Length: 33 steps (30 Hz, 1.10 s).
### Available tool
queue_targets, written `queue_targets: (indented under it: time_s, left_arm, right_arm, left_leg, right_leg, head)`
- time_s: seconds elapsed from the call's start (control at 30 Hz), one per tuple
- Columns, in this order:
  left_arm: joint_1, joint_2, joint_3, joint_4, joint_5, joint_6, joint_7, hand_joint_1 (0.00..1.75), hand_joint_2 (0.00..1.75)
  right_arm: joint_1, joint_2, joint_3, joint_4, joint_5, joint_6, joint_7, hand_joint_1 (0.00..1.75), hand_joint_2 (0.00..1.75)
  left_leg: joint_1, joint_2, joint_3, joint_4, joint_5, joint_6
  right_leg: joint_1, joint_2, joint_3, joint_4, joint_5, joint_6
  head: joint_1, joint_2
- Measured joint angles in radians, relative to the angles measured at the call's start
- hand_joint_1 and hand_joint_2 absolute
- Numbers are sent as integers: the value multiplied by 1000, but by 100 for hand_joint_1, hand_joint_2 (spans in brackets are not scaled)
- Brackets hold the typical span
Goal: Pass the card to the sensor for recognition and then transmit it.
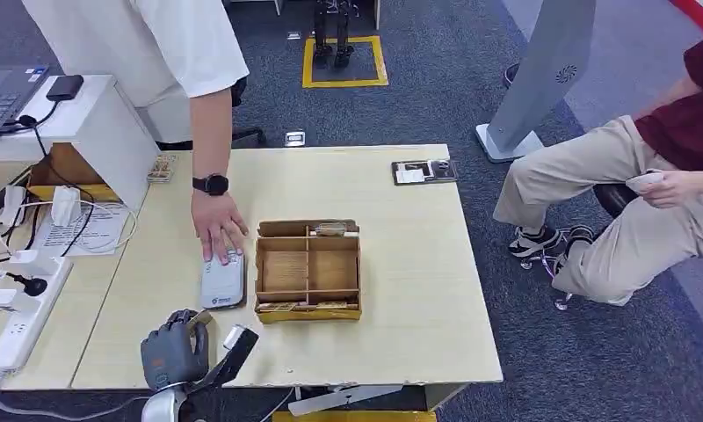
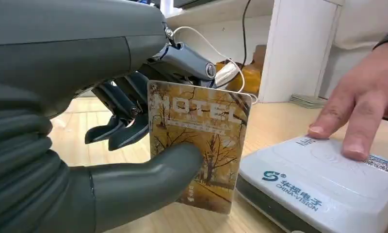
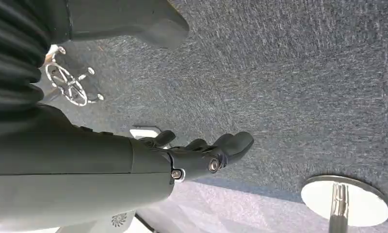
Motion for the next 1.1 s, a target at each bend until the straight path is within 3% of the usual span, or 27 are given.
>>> queue_targets:
  time_s: [0.13,0.17,0.23,0.3,0.6,1.1]
  left_arm:
    - [15,1,-1,-32,13,0,-22,175,175]
    - [24,-5,1,-53,22,0,-56,175,175]
    - [35,-40,39,-117,51,0,-196,175,175]
    - [35,-75,79,-164,64,0,-266,175,175]
    - [52,-85,137,-242,71,0,-276,175,175]
    - [55,-86,149,-253,71,0,-276,175,175]
  right_arm:
    - [1,0,0,0,0,0,0,0,175]
    - [2,0,0,0,0,0,0,0,175]
    - [4,0,0,0,1,0,0,0,175]
    - [4,0,0,0,3,0,0,0,175]
    - [6,0,0,0,3,0,1,0,175]
    - [6,0,0,0,3,0,1,0,175]
  left_leg:
    - [0,0,0,0,0,0]
    - [0,0,0,0,0,0]
    - [0,-2,-1,0,0,0]
    - [0,-1,-1,0,0,0]
    - [0,0,0,0,0,0]
    - [0,0,0,0,0,0]
  right_leg:
    - [0,0,0,0,0,0]
    - [0,0,0,0,0,0]
    - [0,-2,0,0,0,0]
    - [0,-1,0,0,0,0]
    - [0,0,0,0,0,0]
    - [0,0,0,0,0,0]
  head:
    - [0,0]
    - [0,0]
    - [0,0]
    - [3,0]
    - [1,0]
    - [1,0]
